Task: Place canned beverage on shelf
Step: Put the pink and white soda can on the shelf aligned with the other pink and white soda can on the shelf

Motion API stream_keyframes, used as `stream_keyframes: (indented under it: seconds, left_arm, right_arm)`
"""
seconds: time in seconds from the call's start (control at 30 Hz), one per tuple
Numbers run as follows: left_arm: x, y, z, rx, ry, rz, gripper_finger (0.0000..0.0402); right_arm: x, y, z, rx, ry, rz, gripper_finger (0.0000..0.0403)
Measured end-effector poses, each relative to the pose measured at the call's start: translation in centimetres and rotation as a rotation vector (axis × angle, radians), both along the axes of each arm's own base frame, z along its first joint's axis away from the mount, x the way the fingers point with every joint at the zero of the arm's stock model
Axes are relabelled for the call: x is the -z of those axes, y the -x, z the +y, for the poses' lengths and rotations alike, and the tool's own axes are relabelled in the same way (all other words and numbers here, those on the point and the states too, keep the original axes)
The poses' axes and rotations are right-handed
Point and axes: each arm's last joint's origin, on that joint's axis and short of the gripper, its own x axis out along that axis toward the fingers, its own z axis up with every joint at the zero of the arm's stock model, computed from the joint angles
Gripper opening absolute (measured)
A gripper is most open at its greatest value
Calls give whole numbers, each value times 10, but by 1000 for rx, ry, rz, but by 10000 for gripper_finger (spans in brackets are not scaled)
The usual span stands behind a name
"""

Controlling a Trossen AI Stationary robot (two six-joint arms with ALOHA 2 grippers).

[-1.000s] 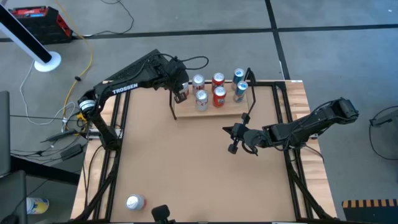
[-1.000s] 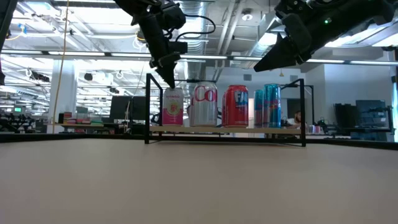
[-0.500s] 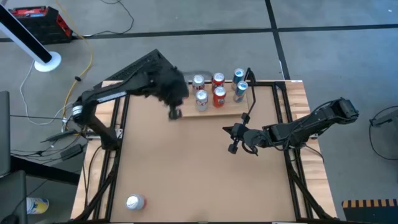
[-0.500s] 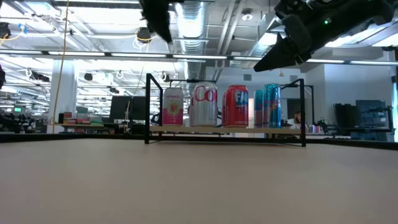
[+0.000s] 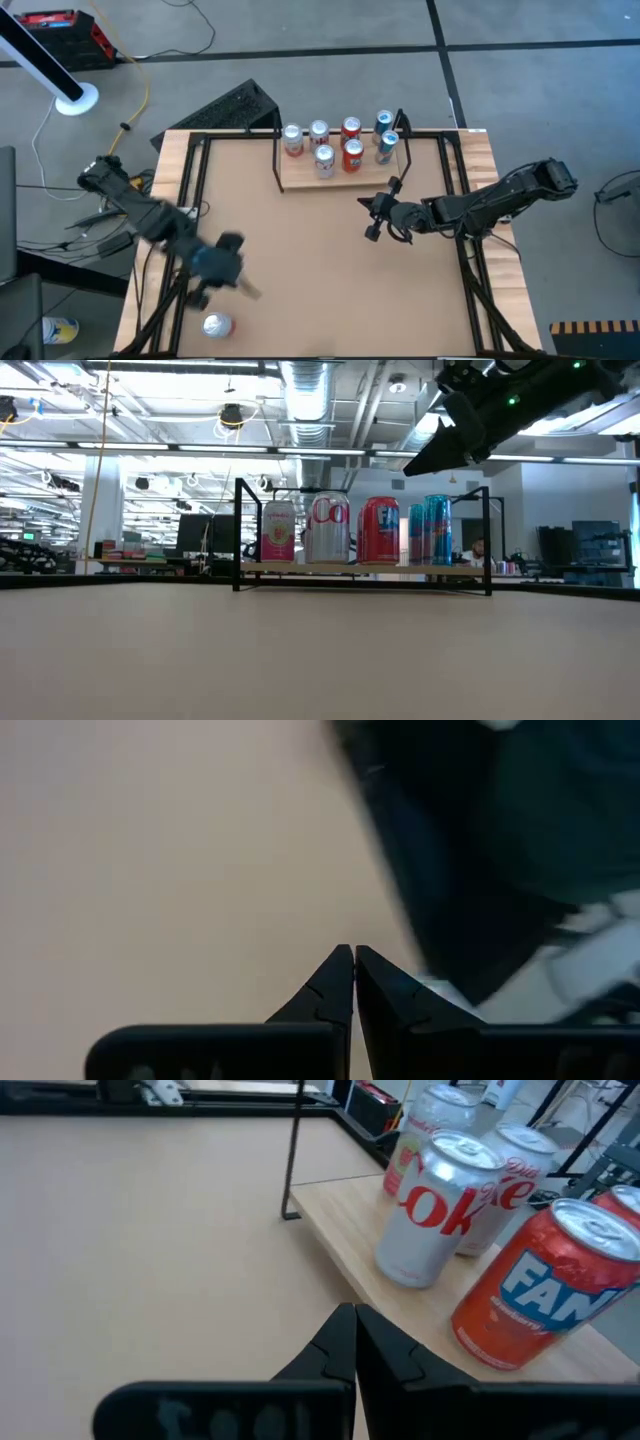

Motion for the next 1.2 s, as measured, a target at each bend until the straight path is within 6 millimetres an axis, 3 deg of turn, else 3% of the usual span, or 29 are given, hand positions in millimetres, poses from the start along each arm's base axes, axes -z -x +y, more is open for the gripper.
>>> stream_keyframes:
  seconds: [0.23,0.4,0.57,0.77,1.2]
  left_arm:
    - [19,23,-55,147,93,-14,0]
    - [36,19,-79,169,78,-36,0]
    - [50,9,-91,117,89,23,11]
    - [55,7,-90,125,49,34,73]
    - [60,8,-83,10,-45,41,254]
  right_arm:
    - [0,-1,-7,45,-35,-24,27]
    - [0,0,-4,56,-78,-48,27]
    - [0,1,4,42,-115,-69,27]
    - [-1,3,10,90,-74,-90,27]
    - [-1,3,9,105,-58,-86,27]
